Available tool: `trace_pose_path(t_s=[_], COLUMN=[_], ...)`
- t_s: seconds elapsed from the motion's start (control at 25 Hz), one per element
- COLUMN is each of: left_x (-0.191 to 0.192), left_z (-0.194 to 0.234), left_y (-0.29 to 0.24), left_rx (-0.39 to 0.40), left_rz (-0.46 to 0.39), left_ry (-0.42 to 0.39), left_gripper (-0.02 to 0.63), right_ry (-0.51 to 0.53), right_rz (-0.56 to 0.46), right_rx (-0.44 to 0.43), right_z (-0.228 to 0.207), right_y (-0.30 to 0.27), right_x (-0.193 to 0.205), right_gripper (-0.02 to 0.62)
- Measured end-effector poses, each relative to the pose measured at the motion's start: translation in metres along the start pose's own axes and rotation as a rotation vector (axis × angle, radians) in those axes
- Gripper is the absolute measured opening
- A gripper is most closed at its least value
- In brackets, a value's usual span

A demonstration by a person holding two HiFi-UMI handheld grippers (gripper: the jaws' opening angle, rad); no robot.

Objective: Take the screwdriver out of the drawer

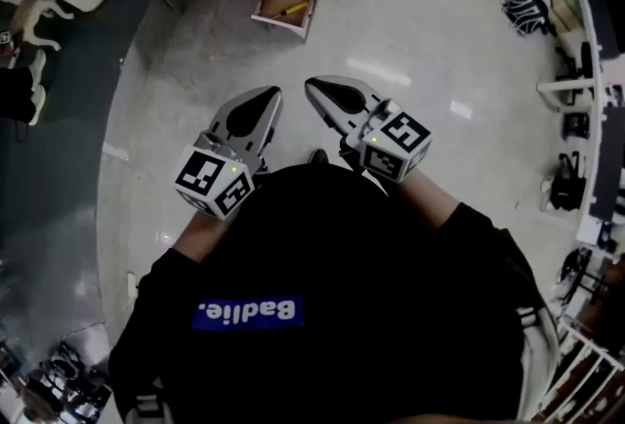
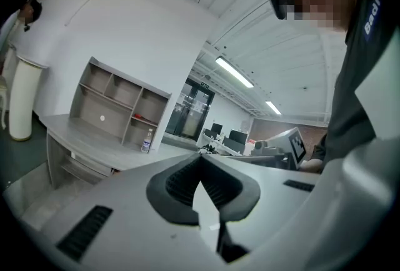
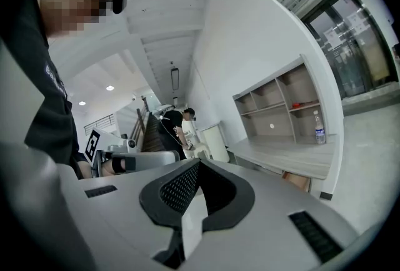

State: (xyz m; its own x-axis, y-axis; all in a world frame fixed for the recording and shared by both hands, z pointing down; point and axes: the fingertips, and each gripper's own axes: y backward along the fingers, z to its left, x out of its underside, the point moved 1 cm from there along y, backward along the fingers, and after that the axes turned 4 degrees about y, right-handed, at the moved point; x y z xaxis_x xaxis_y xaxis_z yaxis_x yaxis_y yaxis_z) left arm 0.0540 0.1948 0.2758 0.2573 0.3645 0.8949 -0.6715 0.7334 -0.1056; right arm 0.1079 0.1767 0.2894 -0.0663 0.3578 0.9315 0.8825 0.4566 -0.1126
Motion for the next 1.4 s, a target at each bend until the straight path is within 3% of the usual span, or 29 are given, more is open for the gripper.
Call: trace_pose_path(t_s=[0.48, 0.84, 1.04, 1.4], left_x=[0.0, 0.009, 0.003, -0.026], left_z=[-0.018, -0.02, -0.001, 0.07], left_y=[-0.026, -0.042, -0.05, -0.07], left_rx=[-0.067, -0.143, -0.14, -0.062], left_rz=[-0.031, -0.061, -0.065, -0.049], left_ry=[-0.006, 0.009, 0.01, 0.03], left_gripper=[-0.002, -0.002, -0.002, -0.002], right_ry=[0.097, 0.103, 0.121, 0.136], right_rz=[0.029, 0.065, 0.079, 0.089], right_rx=[-0.038, -0.102, -0.11, -0.04], right_z=[-0.029, -0.057, -0.065, -0.092], right_y=[0.023, 0.028, 0.008, -0.058], right_x=[-0.006, -0.001, -0.001, -0.018], right_gripper=[0.029, 0.029, 0.029, 0.029])
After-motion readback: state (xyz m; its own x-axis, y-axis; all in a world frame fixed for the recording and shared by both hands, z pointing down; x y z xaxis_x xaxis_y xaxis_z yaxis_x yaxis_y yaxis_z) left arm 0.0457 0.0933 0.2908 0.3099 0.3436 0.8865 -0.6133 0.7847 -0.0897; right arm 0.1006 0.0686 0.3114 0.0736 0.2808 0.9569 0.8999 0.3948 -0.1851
